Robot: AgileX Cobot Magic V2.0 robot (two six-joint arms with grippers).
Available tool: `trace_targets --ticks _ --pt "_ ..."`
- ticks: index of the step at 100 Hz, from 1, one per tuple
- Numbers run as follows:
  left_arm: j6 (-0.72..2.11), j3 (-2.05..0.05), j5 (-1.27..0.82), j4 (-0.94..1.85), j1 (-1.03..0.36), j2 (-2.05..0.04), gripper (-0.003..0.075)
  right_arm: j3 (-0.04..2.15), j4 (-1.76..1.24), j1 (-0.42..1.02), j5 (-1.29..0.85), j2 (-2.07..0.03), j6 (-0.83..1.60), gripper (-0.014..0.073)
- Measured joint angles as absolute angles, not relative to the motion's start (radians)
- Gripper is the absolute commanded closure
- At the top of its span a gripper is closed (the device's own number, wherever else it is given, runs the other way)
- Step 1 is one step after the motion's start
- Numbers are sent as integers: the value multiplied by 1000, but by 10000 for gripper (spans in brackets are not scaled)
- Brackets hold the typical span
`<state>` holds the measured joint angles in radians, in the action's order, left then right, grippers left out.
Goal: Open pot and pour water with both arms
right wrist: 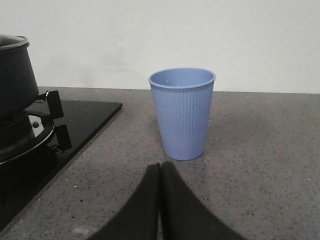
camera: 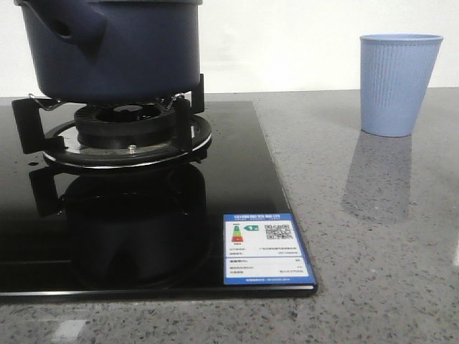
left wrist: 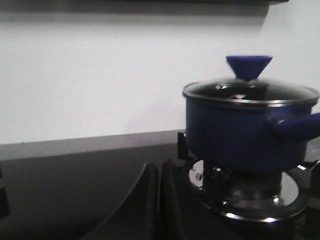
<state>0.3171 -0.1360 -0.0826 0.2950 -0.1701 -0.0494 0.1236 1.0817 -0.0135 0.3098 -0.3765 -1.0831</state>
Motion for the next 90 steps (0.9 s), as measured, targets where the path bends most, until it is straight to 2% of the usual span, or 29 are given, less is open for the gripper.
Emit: trace_targets --ticks 26,90 --pt "32 1 -107 119 -37 -23 739 124 1082 -14 310 -376 -1085 660" --pt "9 1 -166 109 -3 4 739 120 1082 -14 310 -376 -1085 660"
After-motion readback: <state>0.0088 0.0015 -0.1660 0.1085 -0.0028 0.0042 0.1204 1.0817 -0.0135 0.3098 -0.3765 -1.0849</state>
